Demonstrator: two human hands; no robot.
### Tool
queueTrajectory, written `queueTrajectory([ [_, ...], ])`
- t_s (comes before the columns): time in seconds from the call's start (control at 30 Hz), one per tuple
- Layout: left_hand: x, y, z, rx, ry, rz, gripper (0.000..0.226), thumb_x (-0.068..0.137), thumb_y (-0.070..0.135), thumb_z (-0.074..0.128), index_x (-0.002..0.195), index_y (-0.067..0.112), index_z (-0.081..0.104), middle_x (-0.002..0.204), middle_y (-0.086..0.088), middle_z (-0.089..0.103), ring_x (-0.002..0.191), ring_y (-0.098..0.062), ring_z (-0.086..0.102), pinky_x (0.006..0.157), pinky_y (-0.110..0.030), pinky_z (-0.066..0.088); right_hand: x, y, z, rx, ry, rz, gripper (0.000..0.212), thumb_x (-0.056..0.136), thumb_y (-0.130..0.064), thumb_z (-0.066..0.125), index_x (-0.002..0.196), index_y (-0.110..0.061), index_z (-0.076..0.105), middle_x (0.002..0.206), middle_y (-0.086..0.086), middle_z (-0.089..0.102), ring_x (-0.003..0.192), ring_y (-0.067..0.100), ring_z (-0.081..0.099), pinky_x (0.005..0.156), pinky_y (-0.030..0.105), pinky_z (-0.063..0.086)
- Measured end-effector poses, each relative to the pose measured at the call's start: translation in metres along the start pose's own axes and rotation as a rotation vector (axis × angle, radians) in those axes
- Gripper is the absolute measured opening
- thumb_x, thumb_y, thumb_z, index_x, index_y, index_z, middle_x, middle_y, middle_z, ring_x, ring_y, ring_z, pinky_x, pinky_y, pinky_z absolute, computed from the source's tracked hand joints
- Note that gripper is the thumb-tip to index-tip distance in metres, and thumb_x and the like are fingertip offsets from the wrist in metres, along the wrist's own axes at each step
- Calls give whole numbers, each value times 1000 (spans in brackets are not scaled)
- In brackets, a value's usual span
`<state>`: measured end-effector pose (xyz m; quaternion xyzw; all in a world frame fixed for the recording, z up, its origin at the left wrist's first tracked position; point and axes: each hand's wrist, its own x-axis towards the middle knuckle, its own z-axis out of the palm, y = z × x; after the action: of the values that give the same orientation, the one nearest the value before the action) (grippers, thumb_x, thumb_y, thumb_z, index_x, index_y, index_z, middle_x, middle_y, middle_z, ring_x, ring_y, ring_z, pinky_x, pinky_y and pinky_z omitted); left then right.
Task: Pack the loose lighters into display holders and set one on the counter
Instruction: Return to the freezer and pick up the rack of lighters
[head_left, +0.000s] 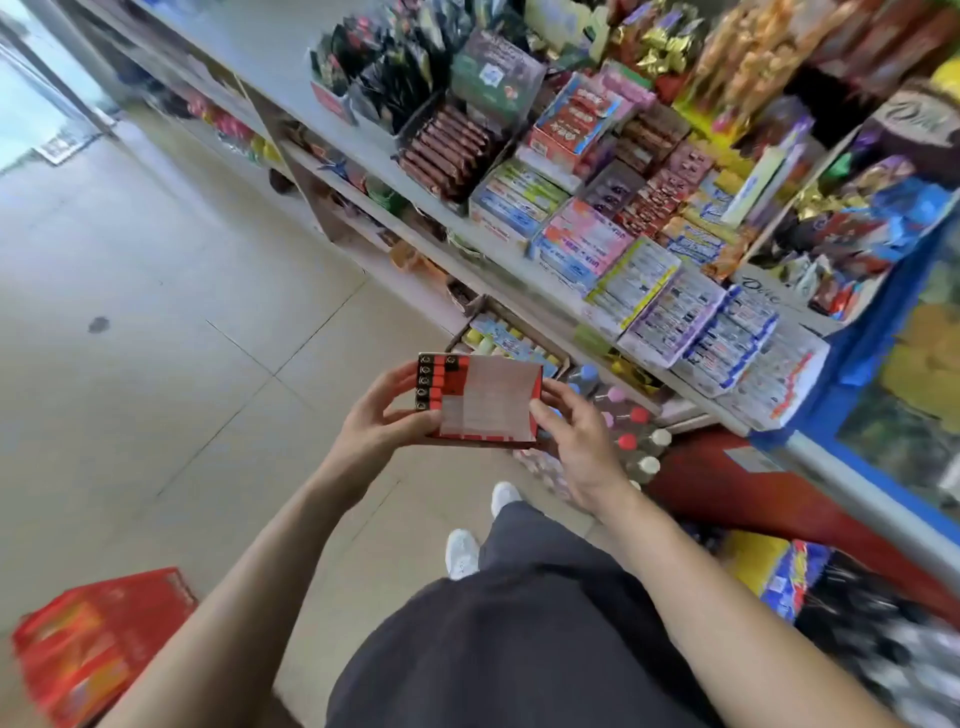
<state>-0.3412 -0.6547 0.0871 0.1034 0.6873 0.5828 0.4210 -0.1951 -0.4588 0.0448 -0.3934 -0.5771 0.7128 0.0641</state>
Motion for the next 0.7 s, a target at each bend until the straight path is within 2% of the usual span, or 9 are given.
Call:
queueTrajectory([
  [0.1, 24, 8, -31, -15, 15, 12, 62, 86, 16, 80, 139, 31, 53, 141, 4, 58, 109, -14, 71, 80, -21, 58, 36, -16, 28, 6, -31, 3, 21, 97, -16, 66, 110, -32, 70, 111, -5, 72, 107, 15, 68, 79, 22, 54],
  [0.17, 46, 14, -51, -9, 31, 20, 61, 85, 16, 81, 138, 32, 54, 140, 5, 59, 109, -15, 71, 81, -23, 59, 65, -26, 46, 23, -54, 5, 22, 97, -18, 66, 110, -34, 72, 114, -3, 73, 109, 20, 68, 83, 30, 57],
  [0.27, 87, 30, -80, 22, 61, -5, 61, 87, 17, 79, 139, 31, 52, 141, 5, 57, 109, -14, 71, 80, -24, 59, 115, -41, 73, 14, -84, -9, 23, 95, -23, 65, 113, -36, 72, 118, 1, 72, 114, 25, 67, 96, 45, 56],
  [0.4, 137, 57, -118, 38, 103, -15, 61, 87, 20, 78, 141, 28, 50, 137, 10, 58, 108, -11, 71, 77, -20, 58, 174, -71, 112, -7, -115, -1, 30, 90, -33, 65, 120, -33, 69, 118, 1, 72, 113, 26, 67, 96, 50, 56],
  [0.53, 179, 80, -162, 2, 140, -15, 57, 86, 21, 77, 137, 29, 53, 135, 10, 60, 109, -11, 70, 79, -23, 59, 222, -112, 151, -92, -151, -51, 34, 91, -35, 65, 125, -32, 66, 119, -3, 71, 109, 20, 69, 87, 40, 60],
  [0.63, 209, 92, -197, -65, 139, -5, 65, 81, 21, 79, 141, 22, 54, 136, 1, 63, 110, -16, 70, 81, -27, 59, 253, -140, 182, -135, -159, -90, 26, 98, -20, 63, 123, -27, 65, 117, -5, 70, 102, 5, 69, 80, 21, 56],
  [0.7, 234, 102, -224, -103, 117, 16, 66, 80, 19, 81, 140, 21, 55, 134, -1, 65, 111, -18, 71, 80, -25, 59, 274, -157, 204, -162, -139, -113, 25, 97, -15, 64, 117, -30, 65, 116, -4, 71, 102, 3, 69, 82, 19, 55],
])
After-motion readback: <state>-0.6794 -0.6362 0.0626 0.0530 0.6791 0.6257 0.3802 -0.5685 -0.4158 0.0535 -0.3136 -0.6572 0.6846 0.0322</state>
